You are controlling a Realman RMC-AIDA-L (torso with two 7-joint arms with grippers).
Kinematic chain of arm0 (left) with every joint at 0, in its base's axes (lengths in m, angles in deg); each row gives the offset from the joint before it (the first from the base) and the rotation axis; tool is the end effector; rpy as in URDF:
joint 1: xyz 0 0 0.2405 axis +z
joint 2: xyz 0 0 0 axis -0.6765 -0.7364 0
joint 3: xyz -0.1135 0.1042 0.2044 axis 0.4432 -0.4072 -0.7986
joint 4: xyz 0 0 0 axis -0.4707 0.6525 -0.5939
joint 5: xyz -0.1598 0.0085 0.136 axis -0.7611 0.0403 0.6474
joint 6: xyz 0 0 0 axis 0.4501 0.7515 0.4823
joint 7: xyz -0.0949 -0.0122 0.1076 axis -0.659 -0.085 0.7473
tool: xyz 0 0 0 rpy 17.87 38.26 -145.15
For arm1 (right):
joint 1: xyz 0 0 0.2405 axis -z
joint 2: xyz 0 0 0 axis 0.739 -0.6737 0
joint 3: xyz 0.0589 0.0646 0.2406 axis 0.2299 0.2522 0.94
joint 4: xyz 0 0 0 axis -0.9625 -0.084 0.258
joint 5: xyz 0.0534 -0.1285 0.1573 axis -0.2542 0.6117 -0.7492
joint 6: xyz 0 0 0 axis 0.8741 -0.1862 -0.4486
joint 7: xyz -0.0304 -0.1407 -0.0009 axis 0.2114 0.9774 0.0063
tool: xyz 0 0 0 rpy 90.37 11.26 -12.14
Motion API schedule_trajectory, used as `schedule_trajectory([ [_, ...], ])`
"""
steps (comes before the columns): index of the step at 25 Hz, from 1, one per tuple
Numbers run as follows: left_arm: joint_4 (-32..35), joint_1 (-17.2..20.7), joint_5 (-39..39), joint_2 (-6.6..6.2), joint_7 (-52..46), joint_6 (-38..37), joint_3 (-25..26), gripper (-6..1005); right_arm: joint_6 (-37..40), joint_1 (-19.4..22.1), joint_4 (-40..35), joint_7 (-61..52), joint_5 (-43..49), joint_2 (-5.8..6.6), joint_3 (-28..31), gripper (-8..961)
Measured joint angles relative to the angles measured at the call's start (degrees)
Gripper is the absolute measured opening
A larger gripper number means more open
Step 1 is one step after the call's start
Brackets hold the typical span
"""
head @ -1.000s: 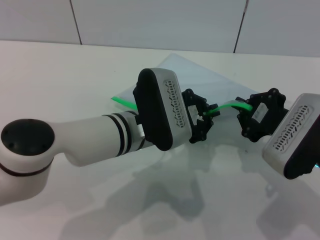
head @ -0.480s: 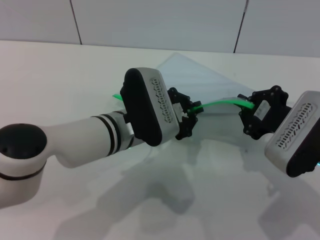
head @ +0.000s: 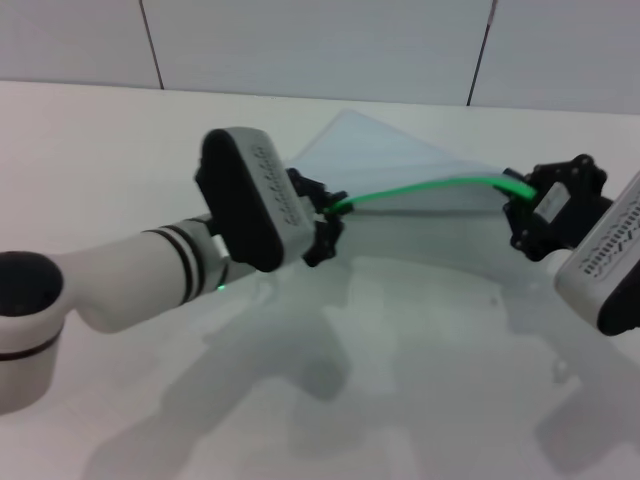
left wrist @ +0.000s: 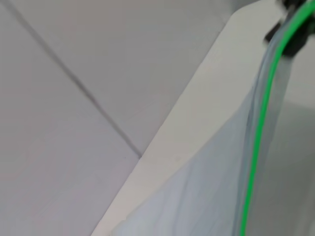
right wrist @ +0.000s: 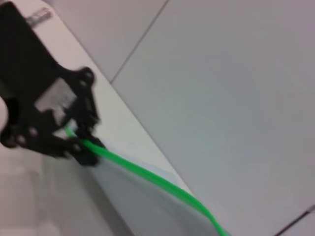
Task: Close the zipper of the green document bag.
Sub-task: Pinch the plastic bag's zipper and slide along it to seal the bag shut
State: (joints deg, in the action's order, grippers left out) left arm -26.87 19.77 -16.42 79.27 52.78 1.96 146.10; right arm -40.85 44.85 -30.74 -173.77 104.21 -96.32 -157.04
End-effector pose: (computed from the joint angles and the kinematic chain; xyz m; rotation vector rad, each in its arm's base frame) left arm -0.2045 0.3648 -0.0911 -2.3534 0.0810 -0.0835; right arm 0.2096 0.3265 -0.0246 -2.1871 -0.0440 0.0113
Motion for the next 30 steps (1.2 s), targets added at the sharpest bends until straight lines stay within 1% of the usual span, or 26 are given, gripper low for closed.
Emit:
schedule_trajectory([
  [6,1.0,2.0,0.0,-0.06,-0.1,0.0,4.9,88,-1.9,0.7,-0.1,-0.8,0.0,0.01,1.2,125],
  [10,1.1,3.2,0.0,-0.15,0.0,-0.1,6.4,89,-2.1,1.0,0.0,-1.5,0.0,-0.02,2.7,127],
  [20,1.1,3.2,0.0,-0.09,0.0,-0.2,6.7,92,-3.7,1.0,0.9,-1.7,0.0,0.00,3.8,132],
  [30,0.9,2.9,0.0,-0.14,-0.1,-0.1,7.0,95,-6.6,1.0,1.3,-1.8,0.0,0.00,3.1,137],
])
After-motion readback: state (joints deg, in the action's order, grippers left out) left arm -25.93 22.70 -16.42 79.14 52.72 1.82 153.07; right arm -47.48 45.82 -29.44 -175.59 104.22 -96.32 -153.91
